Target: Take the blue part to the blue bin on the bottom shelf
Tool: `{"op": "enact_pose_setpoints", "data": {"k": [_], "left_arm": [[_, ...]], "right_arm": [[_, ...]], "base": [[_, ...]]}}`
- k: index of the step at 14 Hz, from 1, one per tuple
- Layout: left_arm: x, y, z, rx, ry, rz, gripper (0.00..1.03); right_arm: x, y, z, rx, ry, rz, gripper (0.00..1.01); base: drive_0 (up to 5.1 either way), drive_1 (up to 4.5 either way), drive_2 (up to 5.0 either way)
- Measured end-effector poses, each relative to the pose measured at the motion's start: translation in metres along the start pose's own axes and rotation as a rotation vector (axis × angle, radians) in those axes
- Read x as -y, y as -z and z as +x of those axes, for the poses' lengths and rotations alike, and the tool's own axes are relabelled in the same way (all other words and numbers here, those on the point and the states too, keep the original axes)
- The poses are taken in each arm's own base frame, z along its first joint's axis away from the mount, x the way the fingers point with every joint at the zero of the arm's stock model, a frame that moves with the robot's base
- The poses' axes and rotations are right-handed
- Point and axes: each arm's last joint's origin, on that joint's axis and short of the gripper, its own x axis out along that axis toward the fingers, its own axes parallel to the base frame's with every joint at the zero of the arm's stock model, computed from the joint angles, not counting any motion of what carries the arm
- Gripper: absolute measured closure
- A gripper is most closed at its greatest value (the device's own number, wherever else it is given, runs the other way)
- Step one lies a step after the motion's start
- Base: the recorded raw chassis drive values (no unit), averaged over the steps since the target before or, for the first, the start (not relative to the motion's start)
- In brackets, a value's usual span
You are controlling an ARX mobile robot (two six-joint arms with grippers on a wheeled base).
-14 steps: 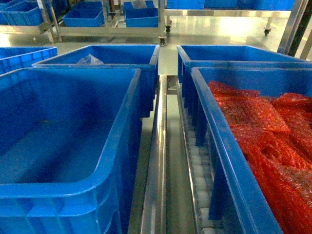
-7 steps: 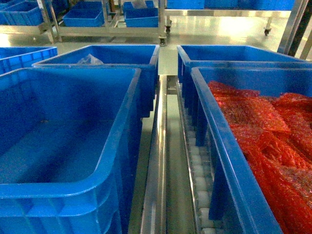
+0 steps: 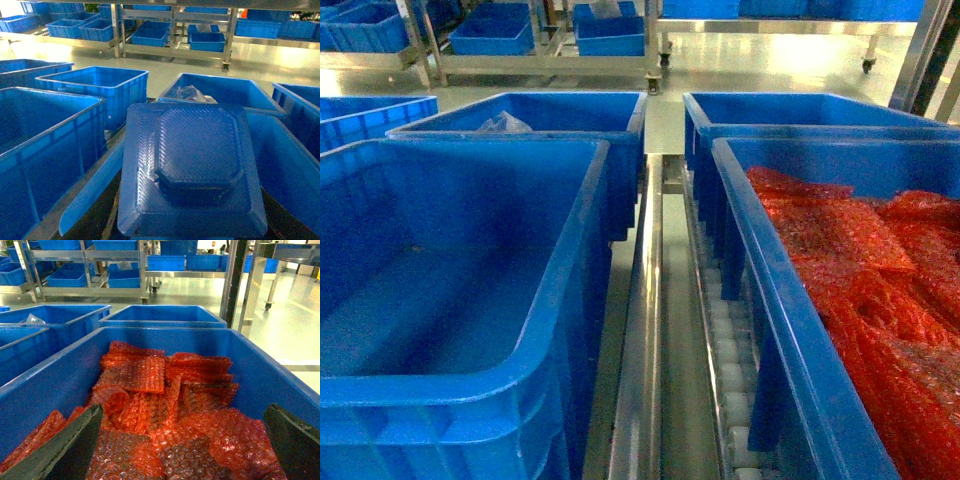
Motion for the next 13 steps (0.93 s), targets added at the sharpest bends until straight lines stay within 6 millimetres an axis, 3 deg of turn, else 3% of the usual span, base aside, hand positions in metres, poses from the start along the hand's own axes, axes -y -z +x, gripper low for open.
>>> {"op": "enact_pose_setpoints", "data": {"k": [13], "left_arm": [[0.0019,-0.0004,-0.0011,0.005,-0.019,0.006,0.60]], "right_arm": [[0.0000,0.0000,0.0000,0.000,0.000,0.000,0.03]], "base": [[0.0,0.00,0.0]]}}
